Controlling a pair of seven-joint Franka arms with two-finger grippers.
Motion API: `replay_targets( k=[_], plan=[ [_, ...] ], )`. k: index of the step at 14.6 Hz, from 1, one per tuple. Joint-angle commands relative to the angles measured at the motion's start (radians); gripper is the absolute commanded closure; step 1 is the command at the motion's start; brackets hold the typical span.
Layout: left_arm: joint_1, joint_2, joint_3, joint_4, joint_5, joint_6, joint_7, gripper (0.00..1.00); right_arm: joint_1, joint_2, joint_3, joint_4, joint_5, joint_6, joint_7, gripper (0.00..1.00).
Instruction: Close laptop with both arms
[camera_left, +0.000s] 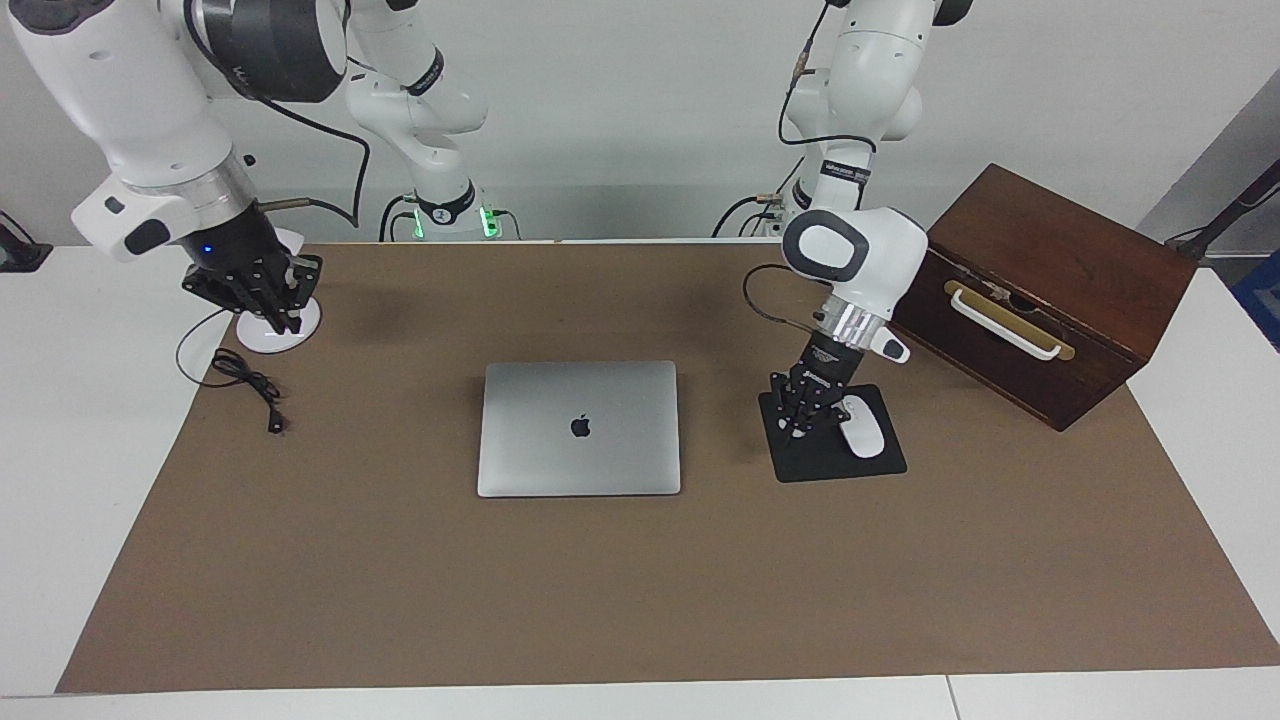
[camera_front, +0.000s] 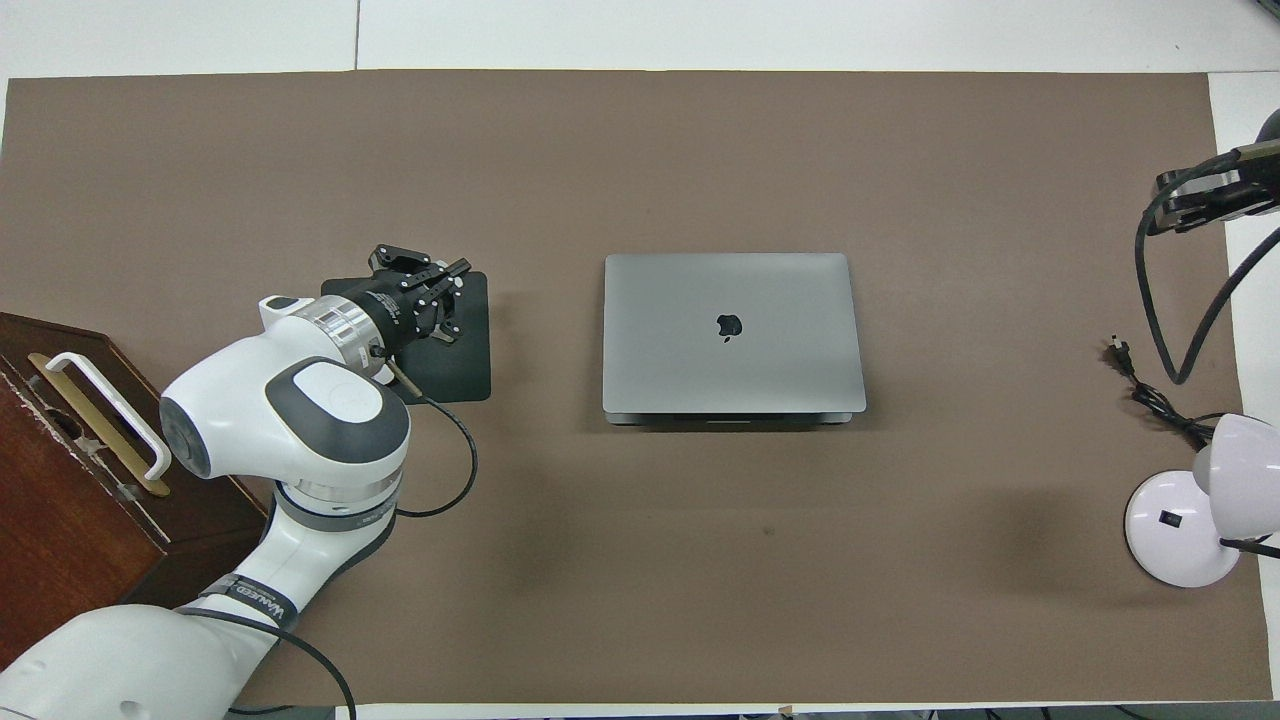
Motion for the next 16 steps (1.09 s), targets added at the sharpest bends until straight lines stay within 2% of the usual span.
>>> replay_targets(
  k=[1, 5, 7, 10, 12, 14, 16],
  plan=[
    [0.074, 0.019, -0.005, 0.032, 0.034, -0.019, 0.155, 1.00, -0.018, -0.029, 0.010, -0.013, -0.015, -0.007, -0.025, 0.47],
    [0.157, 0.027, -0.004, 0.059, 0.040, -0.011, 0.478, 1.00, -0.024, -0.061, 0.012, -0.015, -0.009, -0.007, -0.025, 0.24],
    [0.197, 0.039, -0.004, 0.091, 0.118, -0.019, 0.511, 1.00, -0.027, -0.068, 0.013, -0.024, -0.001, -0.008, -0.019, 0.00],
    [0.235, 0.059, -0.002, 0.127, 0.296, -0.022, 0.513, 1.00, -0.041, -0.076, 0.010, -0.028, -0.009, -0.007, -0.011, 0.00],
    [0.275, 0.070, -0.002, 0.162, 0.417, -0.037, 0.511, 1.00, -0.045, -0.094, 0.010, -0.070, -0.013, 0.016, -0.005, 0.00],
    [0.321, 0.083, 0.001, 0.234, 0.550, -0.155, 0.513, 1.00, -0.044, -0.119, 0.010, -0.134, -0.013, 0.054, -0.002, 0.00],
    [0.376, 0.105, 0.001, 0.313, 0.740, -0.269, 0.511, 1.00, -0.045, -0.159, 0.012, -0.226, -0.013, 0.107, 0.007, 0.00]
  ],
)
